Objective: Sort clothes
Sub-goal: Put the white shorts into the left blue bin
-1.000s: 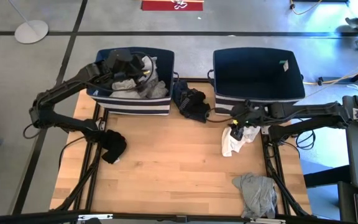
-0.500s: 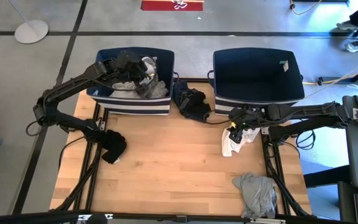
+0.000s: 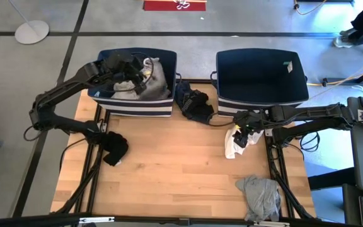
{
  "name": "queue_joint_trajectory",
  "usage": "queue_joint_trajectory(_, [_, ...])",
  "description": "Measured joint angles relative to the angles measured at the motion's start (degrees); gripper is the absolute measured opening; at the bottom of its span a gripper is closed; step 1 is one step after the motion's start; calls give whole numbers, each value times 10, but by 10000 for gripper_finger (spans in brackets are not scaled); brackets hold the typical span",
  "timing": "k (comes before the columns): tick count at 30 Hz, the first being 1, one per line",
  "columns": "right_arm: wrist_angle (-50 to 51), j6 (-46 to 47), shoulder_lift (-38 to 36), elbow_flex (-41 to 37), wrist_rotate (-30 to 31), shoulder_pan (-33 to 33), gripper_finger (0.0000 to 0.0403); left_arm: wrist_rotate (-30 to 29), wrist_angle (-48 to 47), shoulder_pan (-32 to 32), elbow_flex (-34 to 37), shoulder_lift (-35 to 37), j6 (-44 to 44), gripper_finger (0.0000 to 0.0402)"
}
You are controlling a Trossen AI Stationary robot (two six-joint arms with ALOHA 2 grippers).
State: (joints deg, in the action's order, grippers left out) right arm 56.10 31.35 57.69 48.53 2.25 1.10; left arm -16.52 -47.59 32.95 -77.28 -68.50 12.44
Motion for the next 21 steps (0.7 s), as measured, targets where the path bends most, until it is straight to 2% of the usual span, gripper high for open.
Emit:
queue_joint_trajectory(7, [7,46,0,0,-64,0,246,24,-69,1,0,9,-45,172])
queue_joint_trajectory(13, [10,61,7,0,-69,0,246,113,-64,-12,0,9,-58,178])
queue_joint_trajectory(21, [24,75,42,0,-65,0,246,115,-53,-32,0,9,-58,178])
